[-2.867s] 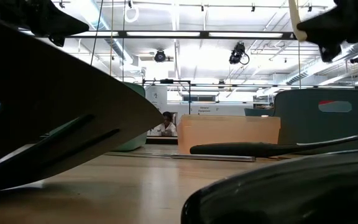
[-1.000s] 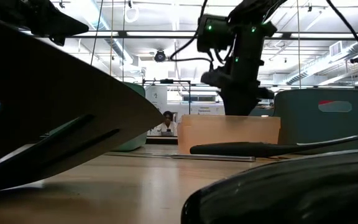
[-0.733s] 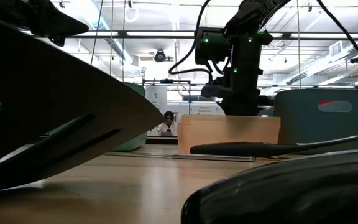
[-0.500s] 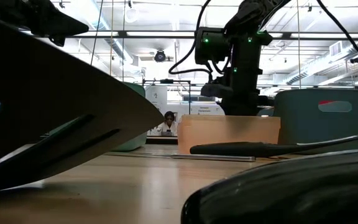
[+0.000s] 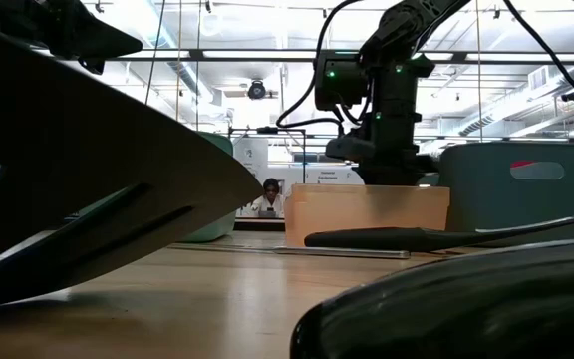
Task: Pick & Place Kitchen Items
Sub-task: Put the yellow knife into the orange bin
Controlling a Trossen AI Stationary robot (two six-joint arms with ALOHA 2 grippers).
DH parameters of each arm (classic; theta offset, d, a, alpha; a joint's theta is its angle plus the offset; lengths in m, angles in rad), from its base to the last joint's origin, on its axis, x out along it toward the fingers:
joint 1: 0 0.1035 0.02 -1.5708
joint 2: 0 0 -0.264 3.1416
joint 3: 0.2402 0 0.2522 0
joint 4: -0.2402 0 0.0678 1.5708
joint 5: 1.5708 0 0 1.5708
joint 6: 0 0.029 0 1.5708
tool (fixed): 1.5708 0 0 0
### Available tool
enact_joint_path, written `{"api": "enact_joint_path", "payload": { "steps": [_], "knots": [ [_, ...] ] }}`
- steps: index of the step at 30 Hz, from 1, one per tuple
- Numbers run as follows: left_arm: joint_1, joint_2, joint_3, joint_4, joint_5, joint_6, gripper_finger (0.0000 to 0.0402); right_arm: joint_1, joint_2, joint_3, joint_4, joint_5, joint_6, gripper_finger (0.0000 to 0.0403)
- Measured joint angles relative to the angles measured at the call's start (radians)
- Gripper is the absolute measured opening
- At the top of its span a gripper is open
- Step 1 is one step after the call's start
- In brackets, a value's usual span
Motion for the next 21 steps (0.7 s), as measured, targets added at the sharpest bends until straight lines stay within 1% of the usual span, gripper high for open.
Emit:
{"api": "enact_joint_path", "payload": {
  "steps": [3, 10, 17, 19, 21],
  "knots": [
    [0.000, 0.000, 0.000, 0.000, 0.000, 0.000, 0.0015, 0.000, 0.008, 0.000, 0.007, 0.018, 0.000, 0.0081],
    [0.000, 0.000, 0.000, -0.004, 0.000, 0.000, 0.0015, 0.000, 0.068, 0.000, 0.032, -0.001, -0.019, 0.0081],
    [0.000, 0.000, 0.000, -0.008, 0.000, 0.000, 0.0015, 0.000, 0.086, 0.003, 0.046, 0.000, -0.039, 0.0081],
    [0.000, 0.000, 0.000, -0.008, 0.000, 0.000, 0.0015, 0.000, 0.084, 0.003, 0.048, 0.002, -0.046, 0.0095],
    [0.000, 0.000, 0.000, -0.008, -0.001, 0.000, 0.0015, 0.000, 0.085, 0.005, 0.045, 0.002, -0.054, 0.0129]
  ]
}}
